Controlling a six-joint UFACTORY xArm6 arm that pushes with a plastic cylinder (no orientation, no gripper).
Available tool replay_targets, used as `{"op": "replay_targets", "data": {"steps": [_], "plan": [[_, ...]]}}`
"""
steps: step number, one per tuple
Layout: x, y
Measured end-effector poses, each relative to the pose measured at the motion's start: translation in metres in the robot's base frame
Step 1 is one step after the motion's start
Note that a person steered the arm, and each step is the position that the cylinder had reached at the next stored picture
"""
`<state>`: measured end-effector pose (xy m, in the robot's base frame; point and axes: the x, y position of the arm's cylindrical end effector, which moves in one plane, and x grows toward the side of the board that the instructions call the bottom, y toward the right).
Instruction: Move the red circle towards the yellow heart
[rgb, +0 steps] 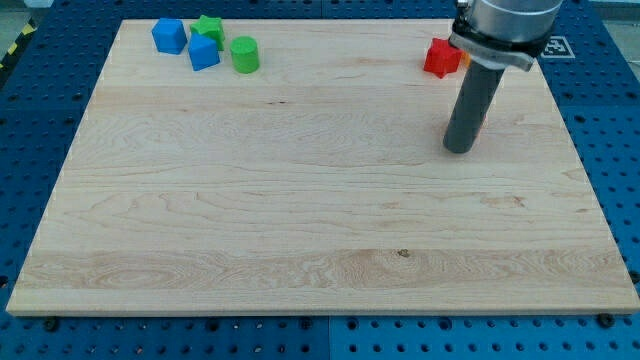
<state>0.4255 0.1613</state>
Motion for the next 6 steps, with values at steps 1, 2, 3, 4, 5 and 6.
{"op": "replay_targets", "data": {"steps": [1, 2, 3, 4, 5, 6], "plan": [[-0.024, 0.01], [-0.046, 0.019], [-0.069, 0.03], [-0.09, 0.039], [-0.095, 0.04], [-0.072, 0.037]]}}
